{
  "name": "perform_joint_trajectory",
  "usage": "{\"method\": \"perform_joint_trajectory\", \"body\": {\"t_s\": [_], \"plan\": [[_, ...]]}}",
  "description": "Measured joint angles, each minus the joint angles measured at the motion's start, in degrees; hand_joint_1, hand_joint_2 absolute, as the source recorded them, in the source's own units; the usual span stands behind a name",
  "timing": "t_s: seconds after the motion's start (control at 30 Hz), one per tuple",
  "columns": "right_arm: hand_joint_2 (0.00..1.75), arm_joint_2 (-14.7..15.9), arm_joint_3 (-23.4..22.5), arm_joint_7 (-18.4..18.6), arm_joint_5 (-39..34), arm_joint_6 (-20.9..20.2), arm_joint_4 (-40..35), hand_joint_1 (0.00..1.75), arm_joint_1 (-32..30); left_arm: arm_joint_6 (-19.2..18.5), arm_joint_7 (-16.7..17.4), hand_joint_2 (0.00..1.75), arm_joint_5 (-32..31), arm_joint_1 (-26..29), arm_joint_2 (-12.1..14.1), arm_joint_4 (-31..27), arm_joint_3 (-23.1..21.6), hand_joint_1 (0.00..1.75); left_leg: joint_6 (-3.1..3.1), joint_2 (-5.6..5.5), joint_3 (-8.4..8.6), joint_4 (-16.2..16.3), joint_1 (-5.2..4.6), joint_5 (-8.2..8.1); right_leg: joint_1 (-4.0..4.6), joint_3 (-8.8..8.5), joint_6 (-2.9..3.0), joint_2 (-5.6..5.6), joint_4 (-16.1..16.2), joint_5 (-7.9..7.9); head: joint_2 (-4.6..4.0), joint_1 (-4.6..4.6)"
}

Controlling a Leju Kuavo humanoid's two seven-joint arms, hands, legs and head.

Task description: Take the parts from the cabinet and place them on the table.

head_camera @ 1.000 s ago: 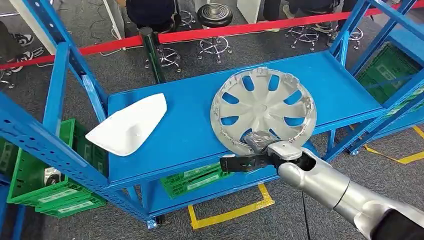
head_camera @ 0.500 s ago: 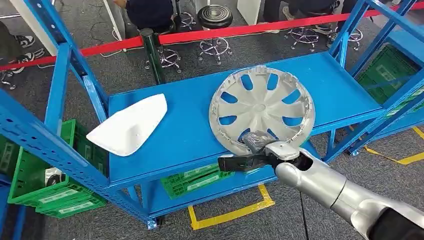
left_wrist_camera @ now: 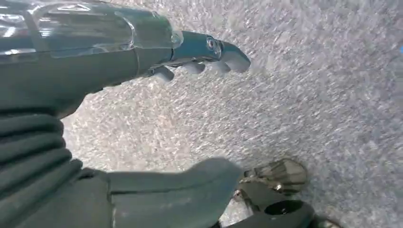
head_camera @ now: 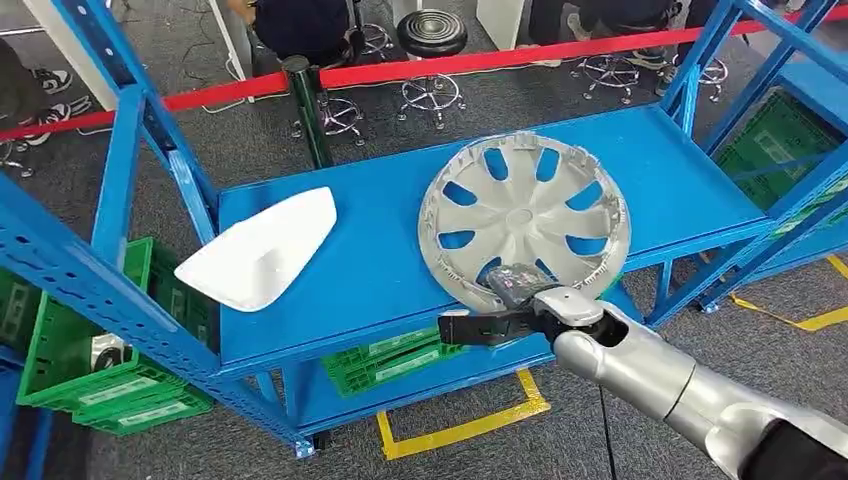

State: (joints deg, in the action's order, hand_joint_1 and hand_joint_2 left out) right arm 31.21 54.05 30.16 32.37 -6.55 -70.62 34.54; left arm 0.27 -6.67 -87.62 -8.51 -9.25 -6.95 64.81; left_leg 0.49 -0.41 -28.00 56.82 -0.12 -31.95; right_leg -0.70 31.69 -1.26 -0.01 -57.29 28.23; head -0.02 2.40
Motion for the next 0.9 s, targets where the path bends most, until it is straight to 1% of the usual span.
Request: {"method": "perform_joint_trajectory", "body": {"t_s": [0.07,0.1,0.13,0.17,0.2,0.23,0.27,0.3,0.37,0.4,0.43,0.5,0.67,0.8,0.9], "plan": [[1.75,0.81,-0.83,0.04,-0.28,5.83,-0.78,1.75,-2.38,4.1,-3.05,1.75,-0.83,0.08,-0.09,0.0,-0.28,0.0,0.02,-0.38,-0.06,0.01,-0.01,0.04,-0.01,-0.05,-0.08,-0.3,0.02,0.05,0.0,0.0],[1.75,1.25,-1.44,-0.24,-0.59,10.19,-1.53,1.75,-3.99,5.68,-3.98,1.75,-1.31,0.16,-0.09,-0.02,-0.7,0.0,0.05,-0.5,-0.09,0.02,-0.01,0.06,-0.01,-0.06,-0.09,-0.47,0.04,0.06,0.0,-0.02],[1.75,1.62,-2.39,-0.72,-0.68,13.8,-2.52,1.75,-5.6,6.75,-4.35,1.75,-1.75,0.24,-0.11,-0.02,-0.98,0.0,0.05,-0.59,-0.16,0.02,-0.01,0.07,-0.02,-0.07,-0.1,-0.58,0.04,0.06,0.0,0.04],[1.75,1.88,-3.62,-1.27,-0.68,18.34,-3.69,1.75,-7.16,7.23,-4.37,1.75,-1.94,0.28,-0.09,-0.02,-1.01,0.0,0.05,-0.6,-0.2,0.02,-0.02,0.07,-0.02,-0.06,-0.1,-0.6,0.04,0.07,0.0,0.09],[1.75,2.12,-5.11,-1.81,-0.61,21.5,-4.89,1.75,-8.62,7.25,-4.26,1.75,-1.99,0.35,-0.09,-0.02,-1.03,0.0,0.06,-0.56,-0.23,0.02,-0.01,0.07,-0.02,-0.05,-0.11,-0.59,0.05,0.08,0.0,0.09],[1.75,2.23,-6.67,-2.49,-0.48,24.62,-6.66,1.75,-10.1,6.73,-3.84,1.75,-1.86,0.37,-0.09,-0.02,-1.03,0.0,0.06,-0.51,-0.23,0.01,-0.01,0.07,-0.02,-0.05,-0.12,-0.58,0.05,0.09,0.0,0.09],[1.75,2.25,-8.16,-3.15,-0.24,26.99,-8.49,1.75,-11.3,5.39,-3.29,1.75,-1.09,0.37,-0.07,-0.02,-1.03,0.0,0.06,-0.43,-0.24,0.0,0.0,0.06,-0.01,-0.04,-0.11,-0.56,0.06,0.1,0.0,0.09],[1.75,2.21,-9.51,-3.96,0.0,29.14,-10.08,1.75,-12.36,3.09,-3.06,1.75,0.45,0.36,-0.04,-0.02,-1.01,0.0,0.08,-0.36,-0.23,0.0,0.0,0.05,-0.01,-0.04,-0.08,-0.56,0.07,0.13,0.0,0.09],[1.75,2.05,-12.51,-6.74,0.26,33.49,-13.25,1.75,-14.78,-1.83,-3.54,1.75,2.52,0.36,0.07,0.0,-0.83,0.0,0.09,-0.27,-0.24,-0.01,0.01,0.04,-0.01,-0.04,-0.07,-0.57,0.07,0.14,0.0,0.09],[1.75,1.83,-14.02,-8.23,0.55,35.58,-15.11,1.75,-16.18,-2.76,-3.95,1.75,2.75,0.36,0.07,0.0,-0.79,0.0,0.09,-0.26,-0.27,-0.01,0.01,0.04,-0.01,-0.04,-0.09,-0.59,0.08,0.15,0.0,0.09],[1.75,1.49,-15.71,-9.75,0.89,37.86,-17.41,1.75,-17.55,-2.89,-4.28,1.75,2.86,0.36,0.07,0.0,-0.76,0.0,0.09,-0.22,-0.29,-0.03,0.01,0.04,-0.01,-0.03,-0.1,-0.58,0.09,0.16,0.0,0.11],[1.75,0.85,-18.2,-11.17,1.51,40.03,-21.06,1.75,-19.53,-2.91,-4.35,1.75,2.86,0.35,0.18,0.0,-0.74,0.0,0.09,0.0,-0.27,-0.03,0.01,0.03,-0.01,-0.03,-0.1,-0.56,0.09,0.16,0.0,0.07],[1.75,-0.46,-23.39,-13.38,2.6,42.75,-28.64,1.75,-23.67,-2.8,-4.39,1.75,2.71,0.34,0.39,0.0,-0.66,0.0,0.14,0.44,-0.31,-0.06,0.0,-0.01,-0.01,-0.03,-0.1,-0.24,0.1,0.15,0.0,0.07],[1.75,-2.14,-26.22,-16.74,3.69,45.68,-34.53,1.75,-26.02,-2.32,-4.56,1.75,2.49,0.3,0.55,0.0,-0.42,0.0,0.14,0.53,-0.27,-0.06,0.01,-0.01,-0.01,-0.03,-0.1,-0.14,0.1,0.15,0.0,0.07],[1.75,-3.37,-27.41,-18.58,4.31,46.2,-38.5,1.75,-27.33,-2.26,-4.65,1.75,2.4,0.28,0.61,0.0,-0.37,0.0,0.14,0.58,-0.24,-0.06,0.01,-0.02,-0.01,-0.03,-0.1,-0.08,0.1,0.15,0.0,0.07]]}}
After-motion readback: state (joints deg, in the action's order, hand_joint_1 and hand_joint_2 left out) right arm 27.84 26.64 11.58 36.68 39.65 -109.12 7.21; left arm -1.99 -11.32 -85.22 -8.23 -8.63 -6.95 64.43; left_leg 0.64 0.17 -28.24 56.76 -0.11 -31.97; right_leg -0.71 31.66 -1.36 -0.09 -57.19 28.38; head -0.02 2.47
